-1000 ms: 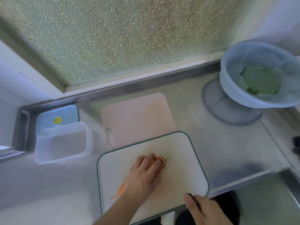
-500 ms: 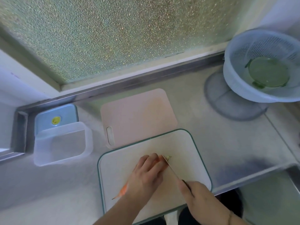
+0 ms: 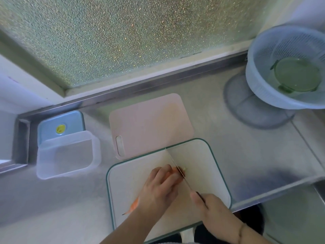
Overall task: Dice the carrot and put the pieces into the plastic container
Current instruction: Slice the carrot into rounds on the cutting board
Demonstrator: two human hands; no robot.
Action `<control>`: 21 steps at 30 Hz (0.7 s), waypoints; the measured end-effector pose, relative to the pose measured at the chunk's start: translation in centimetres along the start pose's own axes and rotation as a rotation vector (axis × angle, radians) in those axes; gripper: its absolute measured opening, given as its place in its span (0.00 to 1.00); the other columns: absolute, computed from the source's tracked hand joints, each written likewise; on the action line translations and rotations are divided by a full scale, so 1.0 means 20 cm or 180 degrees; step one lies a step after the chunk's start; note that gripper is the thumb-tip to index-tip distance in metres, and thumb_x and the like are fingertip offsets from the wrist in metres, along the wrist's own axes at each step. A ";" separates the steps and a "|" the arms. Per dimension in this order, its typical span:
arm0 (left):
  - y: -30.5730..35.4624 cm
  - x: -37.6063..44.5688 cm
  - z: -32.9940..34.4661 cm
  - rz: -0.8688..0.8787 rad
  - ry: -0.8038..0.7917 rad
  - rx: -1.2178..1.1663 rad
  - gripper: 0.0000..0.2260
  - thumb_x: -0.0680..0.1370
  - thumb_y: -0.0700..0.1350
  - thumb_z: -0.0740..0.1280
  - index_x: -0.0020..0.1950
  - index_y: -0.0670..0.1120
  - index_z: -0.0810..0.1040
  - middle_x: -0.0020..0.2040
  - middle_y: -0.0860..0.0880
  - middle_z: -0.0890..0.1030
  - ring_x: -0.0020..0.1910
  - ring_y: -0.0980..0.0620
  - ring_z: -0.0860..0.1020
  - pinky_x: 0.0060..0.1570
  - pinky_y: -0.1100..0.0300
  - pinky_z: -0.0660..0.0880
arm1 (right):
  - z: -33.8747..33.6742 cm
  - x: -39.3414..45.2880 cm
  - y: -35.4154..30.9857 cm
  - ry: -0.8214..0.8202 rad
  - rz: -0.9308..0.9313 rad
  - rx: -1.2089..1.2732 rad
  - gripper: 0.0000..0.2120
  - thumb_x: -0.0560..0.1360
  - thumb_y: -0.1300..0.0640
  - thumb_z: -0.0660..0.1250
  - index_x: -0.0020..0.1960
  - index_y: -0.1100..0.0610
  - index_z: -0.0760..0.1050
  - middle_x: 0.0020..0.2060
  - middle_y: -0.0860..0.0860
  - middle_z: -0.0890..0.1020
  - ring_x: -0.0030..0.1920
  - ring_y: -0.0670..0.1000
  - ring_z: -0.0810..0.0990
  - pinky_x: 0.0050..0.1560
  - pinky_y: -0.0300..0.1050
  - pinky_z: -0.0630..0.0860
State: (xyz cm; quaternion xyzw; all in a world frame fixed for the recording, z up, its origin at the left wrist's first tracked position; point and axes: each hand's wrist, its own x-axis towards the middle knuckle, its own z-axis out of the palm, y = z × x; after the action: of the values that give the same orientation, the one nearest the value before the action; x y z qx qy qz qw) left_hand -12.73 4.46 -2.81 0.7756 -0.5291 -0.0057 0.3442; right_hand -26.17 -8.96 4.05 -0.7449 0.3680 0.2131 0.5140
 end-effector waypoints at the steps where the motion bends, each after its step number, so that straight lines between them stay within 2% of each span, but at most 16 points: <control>1: 0.00 -0.01 0.00 -0.0037 -0.0023 -0.0011 0.17 0.72 0.38 0.71 0.59 0.50 0.76 0.58 0.50 0.74 0.53 0.48 0.74 0.55 0.59 0.74 | 0.02 0.02 0.00 0.0050 -0.0063 0.0000 0.30 0.73 0.32 0.49 0.36 0.56 0.73 0.31 0.52 0.76 0.33 0.44 0.72 0.43 0.46 0.74; 5: -0.02 -0.03 0.01 -0.0296 -0.0119 0.0048 0.18 0.72 0.42 0.70 0.60 0.52 0.74 0.59 0.50 0.73 0.51 0.47 0.75 0.51 0.58 0.76 | 0.05 0.05 -0.01 0.0253 -0.0178 0.0019 0.25 0.76 0.36 0.50 0.33 0.53 0.68 0.29 0.52 0.74 0.30 0.45 0.72 0.38 0.41 0.71; 8: 0.01 -0.04 0.01 -0.0401 -0.0237 0.0194 0.16 0.73 0.45 0.69 0.60 0.53 0.74 0.59 0.49 0.75 0.50 0.44 0.77 0.47 0.51 0.79 | 0.02 0.02 0.02 0.0246 -0.0192 0.0087 0.25 0.78 0.38 0.53 0.36 0.57 0.73 0.32 0.52 0.78 0.34 0.46 0.75 0.40 0.42 0.72; 10: 0.04 -0.04 -0.01 -0.0488 -0.0275 0.0190 0.16 0.72 0.49 0.70 0.59 0.54 0.75 0.59 0.51 0.75 0.51 0.45 0.77 0.48 0.50 0.78 | -0.04 -0.03 0.04 0.0187 -0.0121 0.0263 0.23 0.79 0.40 0.55 0.37 0.56 0.76 0.33 0.47 0.81 0.35 0.44 0.77 0.41 0.40 0.72; 12: 0.07 -0.01 -0.02 -0.0577 -0.0239 0.0165 0.16 0.71 0.53 0.71 0.58 0.54 0.77 0.58 0.53 0.76 0.52 0.48 0.76 0.52 0.51 0.75 | -0.12 -0.10 0.07 0.0263 -0.0083 0.0479 0.20 0.79 0.43 0.58 0.32 0.49 0.74 0.26 0.42 0.77 0.30 0.40 0.73 0.36 0.36 0.68; 14: 0.11 0.06 0.00 -0.0637 -0.0312 0.0234 0.17 0.72 0.56 0.69 0.59 0.54 0.75 0.58 0.54 0.77 0.54 0.49 0.76 0.55 0.53 0.72 | -0.18 -0.16 0.11 0.0466 0.0016 0.0756 0.22 0.79 0.46 0.59 0.28 0.47 0.74 0.22 0.46 0.73 0.26 0.42 0.70 0.33 0.37 0.67; 16: 0.13 0.17 0.04 -0.0724 -0.0496 0.0475 0.20 0.72 0.59 0.66 0.62 0.55 0.73 0.60 0.54 0.78 0.56 0.51 0.75 0.57 0.55 0.74 | -0.22 -0.18 0.16 0.0698 0.0244 0.1171 0.23 0.79 0.48 0.59 0.27 0.49 0.74 0.20 0.48 0.69 0.22 0.46 0.67 0.28 0.38 0.65; 18: 0.13 0.27 0.09 -0.0751 -0.0723 0.0602 0.22 0.72 0.61 0.63 0.63 0.55 0.72 0.59 0.54 0.79 0.53 0.50 0.77 0.54 0.53 0.77 | -0.25 -0.17 0.22 0.0886 0.0369 0.1434 0.23 0.80 0.50 0.59 0.26 0.52 0.72 0.20 0.49 0.66 0.21 0.46 0.64 0.25 0.37 0.61; 21: 0.13 0.36 0.15 -0.0574 -0.0974 0.0648 0.13 0.71 0.59 0.61 0.53 0.58 0.74 0.49 0.56 0.79 0.43 0.50 0.80 0.43 0.56 0.78 | -0.25 -0.12 0.29 0.1022 0.0396 0.1672 0.25 0.79 0.50 0.60 0.24 0.54 0.72 0.22 0.55 0.67 0.23 0.49 0.65 0.27 0.39 0.61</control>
State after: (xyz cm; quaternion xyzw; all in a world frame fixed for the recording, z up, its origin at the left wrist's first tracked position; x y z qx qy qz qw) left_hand -12.76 -3.65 -1.24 0.8407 -0.5015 -0.1008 0.1778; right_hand -32.39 -13.95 4.15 -0.5868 0.5319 0.0214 0.6102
